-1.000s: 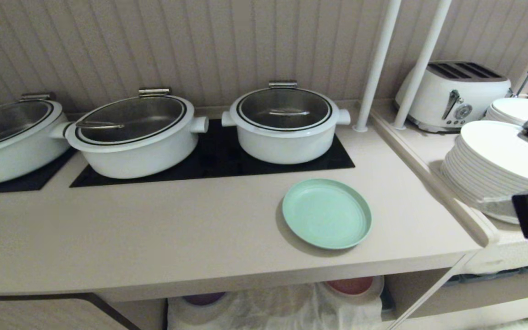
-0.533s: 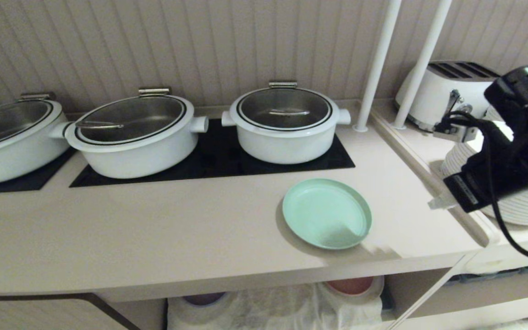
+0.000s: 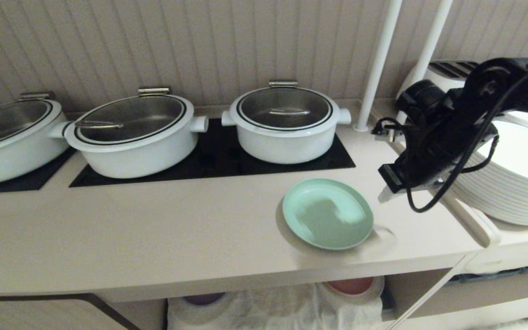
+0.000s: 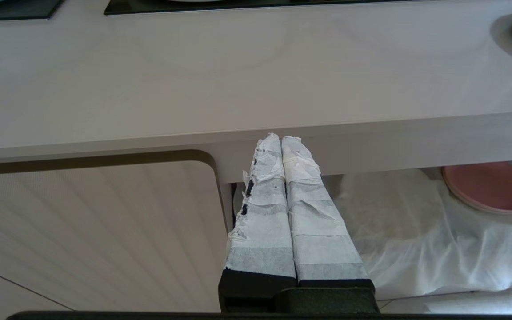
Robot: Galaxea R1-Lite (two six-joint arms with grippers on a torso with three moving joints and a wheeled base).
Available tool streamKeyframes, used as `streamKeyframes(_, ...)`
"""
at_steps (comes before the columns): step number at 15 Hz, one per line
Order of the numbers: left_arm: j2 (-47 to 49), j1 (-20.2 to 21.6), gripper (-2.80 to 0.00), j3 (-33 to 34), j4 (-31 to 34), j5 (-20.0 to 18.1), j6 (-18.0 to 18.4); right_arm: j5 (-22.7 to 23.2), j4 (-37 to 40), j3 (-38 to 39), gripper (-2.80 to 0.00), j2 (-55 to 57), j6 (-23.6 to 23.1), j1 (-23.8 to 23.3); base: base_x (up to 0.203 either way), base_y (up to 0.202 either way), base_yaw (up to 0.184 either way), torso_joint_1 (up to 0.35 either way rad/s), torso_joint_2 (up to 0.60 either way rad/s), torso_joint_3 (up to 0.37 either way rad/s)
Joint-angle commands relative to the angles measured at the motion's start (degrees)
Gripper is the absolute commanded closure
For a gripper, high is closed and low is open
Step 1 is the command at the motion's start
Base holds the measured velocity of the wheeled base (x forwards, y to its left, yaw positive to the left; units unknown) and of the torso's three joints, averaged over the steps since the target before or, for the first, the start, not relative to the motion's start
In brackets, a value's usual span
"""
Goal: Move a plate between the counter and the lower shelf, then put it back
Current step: Pick up the plate
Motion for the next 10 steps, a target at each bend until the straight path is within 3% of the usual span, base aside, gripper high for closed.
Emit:
streamKeyframes(1,0.0,0.0,0.0,0.0,0.0,0.0,0.0,0.1,1.6,-1.1,0.0,2.7,0.4,1.0,0.0,0.0,0.0,0.0,0.0,0.0)
streamKeyframes(6,0.0,0.0,0.0,0.0,0.0,0.0,-0.1,0.1,5.1,-1.2,0.0,2.7,0.4,1.3,0.0,0.0,0.0,0.0,0.0,0.0)
streamKeyframes(7,0.0,0.0,0.0,0.0,0.0,0.0,0.0,0.1,5.4,-1.1,-2.8,2.6,0.4,1.3,0.0,0.0,0.0,0.0,0.0,0.0)
streamKeyframes(10,0.0,0.0,0.0,0.0,0.0,0.0,0.0,-0.5,5.3,-1.1,-2.8,2.9,0.4,1.2,0.0,0.0,0.0,0.0,0.0,0.0)
